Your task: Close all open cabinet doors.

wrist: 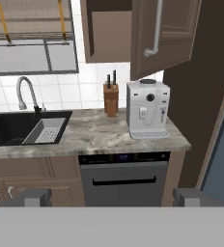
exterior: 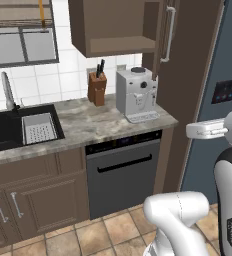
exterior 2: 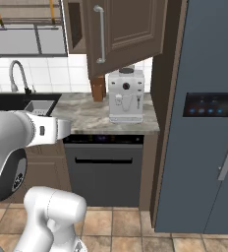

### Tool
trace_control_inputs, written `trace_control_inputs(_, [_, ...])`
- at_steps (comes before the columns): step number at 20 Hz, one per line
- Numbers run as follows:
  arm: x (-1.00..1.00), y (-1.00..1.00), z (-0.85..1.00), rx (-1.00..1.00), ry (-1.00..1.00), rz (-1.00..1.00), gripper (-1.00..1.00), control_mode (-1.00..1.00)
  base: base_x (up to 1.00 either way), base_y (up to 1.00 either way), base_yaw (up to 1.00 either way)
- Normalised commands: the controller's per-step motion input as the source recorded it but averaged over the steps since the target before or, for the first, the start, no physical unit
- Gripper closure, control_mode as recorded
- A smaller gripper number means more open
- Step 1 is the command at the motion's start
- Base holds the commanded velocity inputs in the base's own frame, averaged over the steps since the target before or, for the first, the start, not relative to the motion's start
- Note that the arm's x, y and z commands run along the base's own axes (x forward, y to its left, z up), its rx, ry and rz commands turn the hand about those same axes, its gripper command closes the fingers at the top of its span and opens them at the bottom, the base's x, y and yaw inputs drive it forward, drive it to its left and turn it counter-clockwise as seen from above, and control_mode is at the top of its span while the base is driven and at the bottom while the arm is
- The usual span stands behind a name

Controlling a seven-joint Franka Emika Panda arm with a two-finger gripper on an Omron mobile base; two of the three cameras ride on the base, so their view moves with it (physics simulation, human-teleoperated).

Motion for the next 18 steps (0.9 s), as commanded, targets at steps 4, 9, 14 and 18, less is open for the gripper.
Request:
trace_control_inputs(4, [0.00, 0.00, 0.00, 0.00, 0.00, 0.00, -1.00, 1.00, 0.32, -0.30, 0.21])
trace_control_inputs(9, [0.00, 0.00, 0.00, 0.00, 0.00, 0.00, -1.00, 1.00, 0.23, -0.42, 0.20])
trace_control_inputs(14, [0.00, 0.00, 0.00, 0.00, 0.00, 0.00, -1.00, 1.00, 0.11, -0.43, 0.18])
trace_control_inputs(18, [0.00, 0.00, 0.00, 0.00, 0.00, 0.00, -1.00, 1.00, 0.27, -0.39, 0.18])
